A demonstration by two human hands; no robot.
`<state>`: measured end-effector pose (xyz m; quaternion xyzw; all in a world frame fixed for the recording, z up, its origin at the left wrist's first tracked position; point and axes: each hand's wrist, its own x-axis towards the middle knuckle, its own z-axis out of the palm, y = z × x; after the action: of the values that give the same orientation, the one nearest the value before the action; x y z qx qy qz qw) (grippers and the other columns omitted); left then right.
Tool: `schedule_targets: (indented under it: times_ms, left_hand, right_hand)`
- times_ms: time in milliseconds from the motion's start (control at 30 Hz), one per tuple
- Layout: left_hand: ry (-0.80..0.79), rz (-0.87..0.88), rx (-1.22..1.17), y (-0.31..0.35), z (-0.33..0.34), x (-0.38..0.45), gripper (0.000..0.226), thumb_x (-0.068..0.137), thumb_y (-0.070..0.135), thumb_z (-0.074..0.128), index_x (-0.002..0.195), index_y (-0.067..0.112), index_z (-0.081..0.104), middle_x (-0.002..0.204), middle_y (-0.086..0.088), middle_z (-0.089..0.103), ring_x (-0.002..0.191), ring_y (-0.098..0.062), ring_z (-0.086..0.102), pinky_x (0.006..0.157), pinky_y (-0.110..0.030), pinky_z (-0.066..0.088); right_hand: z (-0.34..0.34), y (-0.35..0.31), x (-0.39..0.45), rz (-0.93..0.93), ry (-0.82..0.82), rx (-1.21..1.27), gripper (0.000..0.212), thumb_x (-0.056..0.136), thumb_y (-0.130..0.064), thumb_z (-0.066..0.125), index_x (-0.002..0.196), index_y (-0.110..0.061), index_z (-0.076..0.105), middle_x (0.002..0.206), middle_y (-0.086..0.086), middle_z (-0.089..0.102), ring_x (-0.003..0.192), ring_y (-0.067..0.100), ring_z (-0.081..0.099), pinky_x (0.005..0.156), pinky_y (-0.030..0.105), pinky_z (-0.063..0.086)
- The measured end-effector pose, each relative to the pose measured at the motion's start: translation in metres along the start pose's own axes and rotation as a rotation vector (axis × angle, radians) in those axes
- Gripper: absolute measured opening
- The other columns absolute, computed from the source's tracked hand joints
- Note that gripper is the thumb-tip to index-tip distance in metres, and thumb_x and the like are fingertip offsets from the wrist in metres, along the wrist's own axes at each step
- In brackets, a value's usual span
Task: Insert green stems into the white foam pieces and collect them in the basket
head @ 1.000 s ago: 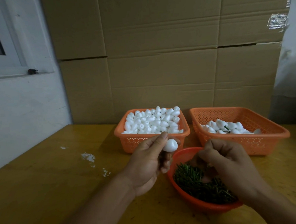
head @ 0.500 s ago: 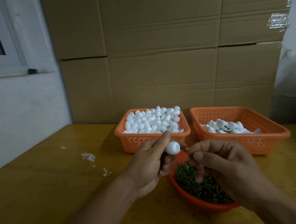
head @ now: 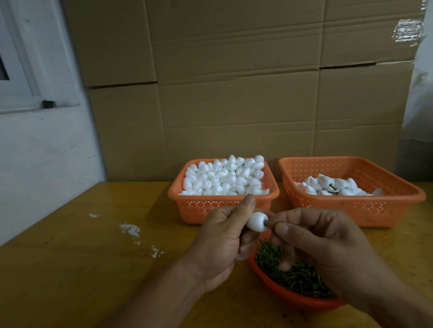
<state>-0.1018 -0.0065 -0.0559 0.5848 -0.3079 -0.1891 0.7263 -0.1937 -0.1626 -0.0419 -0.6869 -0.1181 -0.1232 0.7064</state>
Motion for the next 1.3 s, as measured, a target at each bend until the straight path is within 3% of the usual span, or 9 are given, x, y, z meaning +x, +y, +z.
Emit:
schedule_targets:
  times_ms: [267,400,500,633,733,833,967,1167,1300]
  left_hand:
    - [0.026,0.011,0.007,-0.001,0.002,-0.001,0.047,0.087,0.052,0.055,0.083,0.007,0.069,0.05,0.002,0.04,0.042,-0.007,0.034,0.041,-0.019,0.025]
    - [0.058,0.029,0.044,-0.002,0.003,-0.002,0.048,0.084,0.052,0.057,0.077,0.006,0.065,0.048,0.002,0.039,0.041,-0.006,0.034,0.04,-0.017,0.028]
    - [0.094,0.057,0.068,-0.003,0.004,-0.001,0.054,0.082,0.052,0.059,0.081,-0.002,0.064,0.048,0.003,0.037,0.042,-0.004,0.034,0.042,-0.016,0.029]
    - [0.07,0.078,0.081,-0.003,0.002,-0.001,0.043,0.082,0.05,0.068,0.09,0.008,0.075,0.056,0.0,0.038,0.05,-0.009,0.035,0.046,-0.02,0.027]
    - [0.022,0.078,0.021,-0.002,0.0,-0.001,0.027,0.084,0.031,0.074,0.095,0.006,0.076,0.062,-0.002,0.045,0.056,-0.01,0.04,0.049,-0.021,0.03]
    - [0.006,0.098,-0.019,-0.002,0.001,-0.001,0.019,0.083,0.02,0.07,0.096,0.008,0.077,0.064,0.0,0.051,0.058,-0.009,0.042,0.051,-0.021,0.033]
    - [0.054,0.18,0.056,-0.003,0.003,-0.001,0.019,0.084,0.025,0.071,0.098,0.013,0.077,0.06,-0.001,0.045,0.055,-0.01,0.038,0.05,-0.021,0.032]
    - [0.042,0.365,0.165,-0.003,0.008,-0.003,0.018,0.09,0.021,0.064,0.101,0.009,0.071,0.062,0.021,0.063,0.06,0.007,0.059,0.058,-0.006,0.044]
    - [0.037,0.427,0.248,-0.002,0.012,-0.005,0.012,0.097,0.015,0.059,0.099,0.006,0.067,0.064,0.023,0.062,0.06,0.009,0.057,0.059,-0.005,0.042]
  right_hand:
    - [0.006,0.0,-0.001,-0.071,0.055,-0.151,0.018,0.077,-0.022,0.068,0.091,-0.021,0.079,0.079,0.015,0.074,0.06,0.018,0.066,0.054,0.029,0.058]
    - [0.006,0.004,-0.001,-0.106,0.111,-0.273,0.017,0.076,-0.028,0.071,0.093,-0.032,0.073,0.082,0.008,0.077,0.066,0.024,0.072,0.056,0.03,0.059]
    - [0.007,0.006,-0.001,-0.074,0.142,-0.309,0.021,0.073,-0.034,0.071,0.093,-0.039,0.07,0.081,0.002,0.078,0.065,0.018,0.072,0.056,0.026,0.057]
    - [0.005,0.008,-0.001,-0.03,0.174,-0.361,0.014,0.076,-0.033,0.072,0.086,-0.025,0.075,0.073,0.002,0.076,0.054,0.017,0.068,0.053,0.028,0.057]
    - [0.003,0.008,0.0,-0.037,0.212,-0.357,0.015,0.075,-0.033,0.071,0.079,-0.02,0.077,0.068,0.003,0.074,0.048,0.012,0.063,0.047,0.02,0.051]
    - [0.004,0.008,0.0,-0.043,0.236,-0.343,0.018,0.072,-0.039,0.07,0.078,-0.024,0.077,0.069,0.003,0.075,0.048,0.008,0.061,0.046,0.019,0.049]
    - [0.003,0.011,0.0,-0.073,0.25,-0.393,0.014,0.073,-0.045,0.069,0.08,-0.036,0.077,0.071,-0.001,0.075,0.05,0.004,0.061,0.048,0.019,0.049]
    - [0.009,0.01,0.0,-0.107,0.239,-0.316,0.011,0.077,-0.035,0.07,0.08,-0.029,0.079,0.071,0.002,0.075,0.048,0.008,0.06,0.048,0.018,0.049]
    - [0.012,0.009,0.0,-0.102,0.247,-0.247,0.014,0.074,-0.033,0.07,0.08,-0.024,0.079,0.072,0.006,0.076,0.048,0.011,0.06,0.048,0.02,0.05]
